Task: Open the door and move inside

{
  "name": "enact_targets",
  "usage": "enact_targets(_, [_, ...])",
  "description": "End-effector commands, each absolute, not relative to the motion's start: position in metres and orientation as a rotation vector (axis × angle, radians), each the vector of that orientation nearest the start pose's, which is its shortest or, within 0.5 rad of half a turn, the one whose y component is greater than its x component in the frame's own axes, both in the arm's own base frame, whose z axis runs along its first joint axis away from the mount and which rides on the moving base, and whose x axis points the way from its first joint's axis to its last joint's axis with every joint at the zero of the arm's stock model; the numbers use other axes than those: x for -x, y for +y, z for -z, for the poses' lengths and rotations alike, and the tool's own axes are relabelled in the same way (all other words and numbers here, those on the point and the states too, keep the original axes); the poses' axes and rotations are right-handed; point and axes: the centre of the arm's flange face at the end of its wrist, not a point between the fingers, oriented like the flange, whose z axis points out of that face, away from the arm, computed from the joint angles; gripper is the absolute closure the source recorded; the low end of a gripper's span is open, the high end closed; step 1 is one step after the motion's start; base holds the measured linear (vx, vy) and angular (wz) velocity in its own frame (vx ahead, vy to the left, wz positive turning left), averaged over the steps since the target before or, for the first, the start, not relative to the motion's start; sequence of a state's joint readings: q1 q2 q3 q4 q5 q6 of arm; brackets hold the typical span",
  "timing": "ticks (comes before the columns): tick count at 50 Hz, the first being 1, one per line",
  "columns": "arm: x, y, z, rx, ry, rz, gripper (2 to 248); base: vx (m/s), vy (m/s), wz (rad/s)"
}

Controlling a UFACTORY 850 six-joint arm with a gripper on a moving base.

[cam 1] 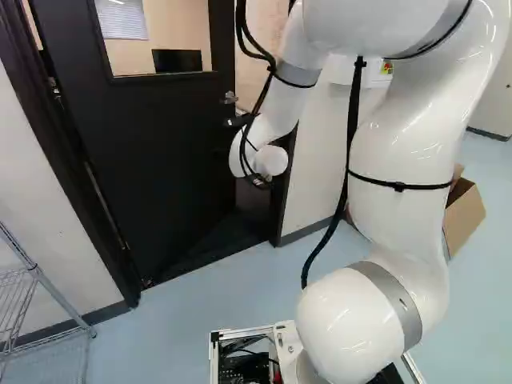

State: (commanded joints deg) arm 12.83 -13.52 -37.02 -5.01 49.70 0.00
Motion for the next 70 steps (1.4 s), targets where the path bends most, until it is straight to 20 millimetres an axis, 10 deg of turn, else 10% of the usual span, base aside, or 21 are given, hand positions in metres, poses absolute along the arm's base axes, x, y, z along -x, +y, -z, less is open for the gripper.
enact_targets(70, [-0.349, 0.032, -0.388, 2.487, -0.181, 1.81, 3, 0.0, 0.0, 0.0])
